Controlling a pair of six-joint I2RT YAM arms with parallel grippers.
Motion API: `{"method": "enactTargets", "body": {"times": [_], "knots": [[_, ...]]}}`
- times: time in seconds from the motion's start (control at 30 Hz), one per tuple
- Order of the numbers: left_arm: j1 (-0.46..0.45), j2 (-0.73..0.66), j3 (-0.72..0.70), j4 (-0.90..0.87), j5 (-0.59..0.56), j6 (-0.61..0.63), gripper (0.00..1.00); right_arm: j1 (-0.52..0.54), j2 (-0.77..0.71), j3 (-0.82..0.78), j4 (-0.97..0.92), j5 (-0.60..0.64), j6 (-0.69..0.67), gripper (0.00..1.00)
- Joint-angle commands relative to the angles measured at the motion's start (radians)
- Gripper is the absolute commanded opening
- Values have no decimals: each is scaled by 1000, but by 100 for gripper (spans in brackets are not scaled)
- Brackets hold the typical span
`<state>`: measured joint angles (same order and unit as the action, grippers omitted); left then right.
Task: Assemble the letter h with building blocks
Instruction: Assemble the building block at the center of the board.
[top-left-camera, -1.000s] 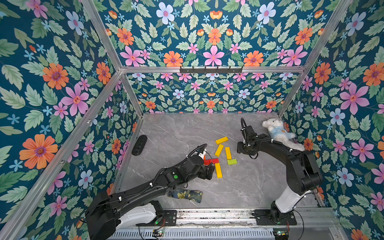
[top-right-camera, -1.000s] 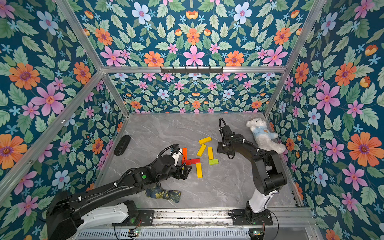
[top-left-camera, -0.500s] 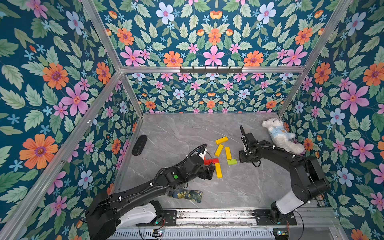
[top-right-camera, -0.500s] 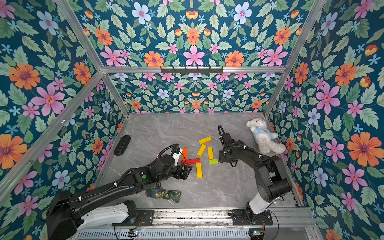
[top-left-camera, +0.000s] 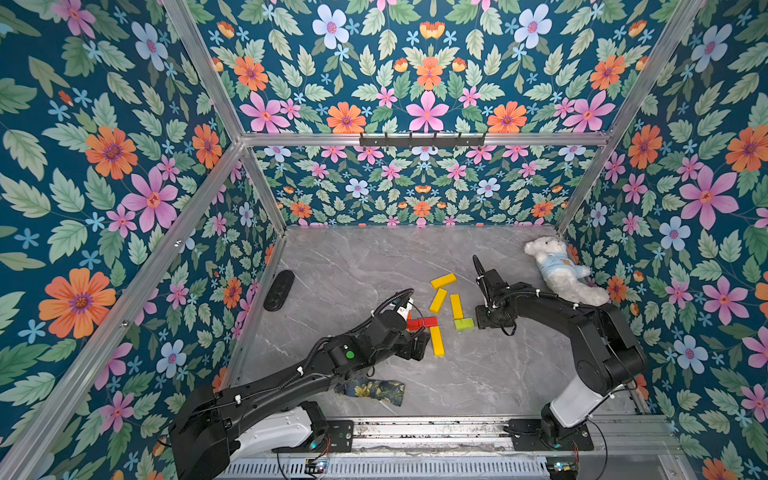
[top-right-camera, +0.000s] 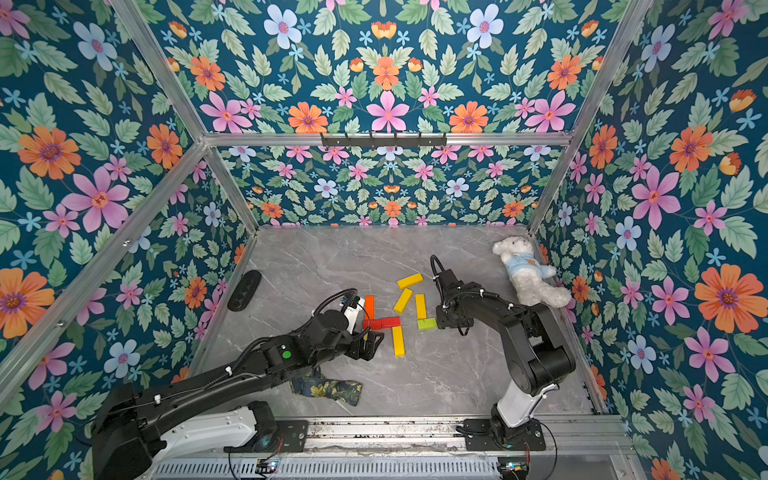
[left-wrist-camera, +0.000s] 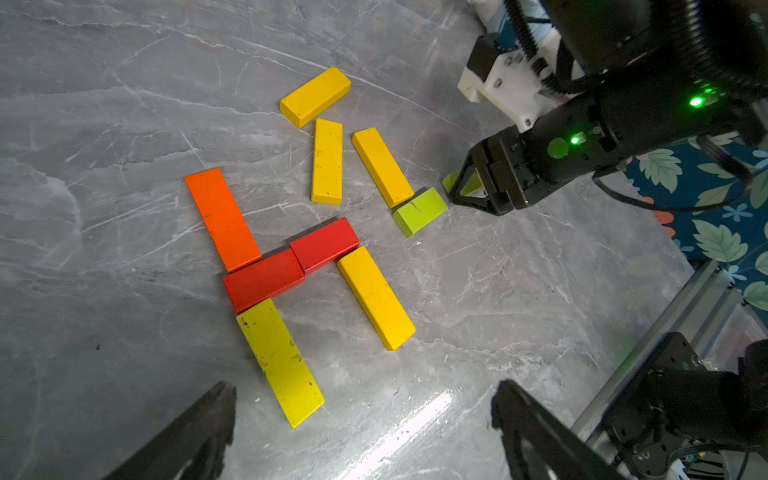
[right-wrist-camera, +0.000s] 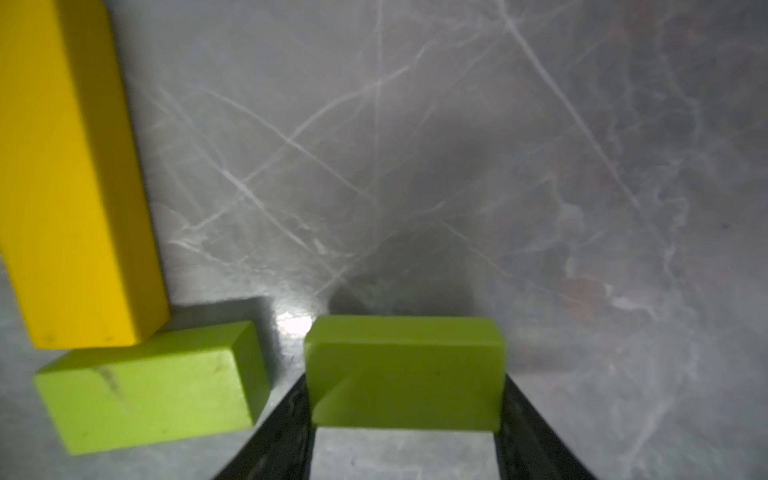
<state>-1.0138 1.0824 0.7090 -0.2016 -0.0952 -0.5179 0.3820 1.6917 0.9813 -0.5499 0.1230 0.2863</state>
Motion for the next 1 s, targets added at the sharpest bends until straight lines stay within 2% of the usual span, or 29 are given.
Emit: {"method": "enactTargets", "body": {"times": [0.0,0.37,0.57,0.73,0.83,0.97], "knots": [[1,-4,-1,14,-14,13,99,0,7,8,-12,0,3,62],[2,-8,-1,5,-18,16,99,0,0,19,-25,8,13,76],[1,1,2,9,3,15,99,-1,-120,2,-15,2,40,77],[1,-4,6,4,-5,15,99,-86,-181,-44,32,-111,53,70],[1,-4,11,1,-5,16,99,-100,-161,-45,24,-120,28,62],[2,-4,17,-5,-6,18,99,-109,-107,-48,40,-143,30,59]]}}
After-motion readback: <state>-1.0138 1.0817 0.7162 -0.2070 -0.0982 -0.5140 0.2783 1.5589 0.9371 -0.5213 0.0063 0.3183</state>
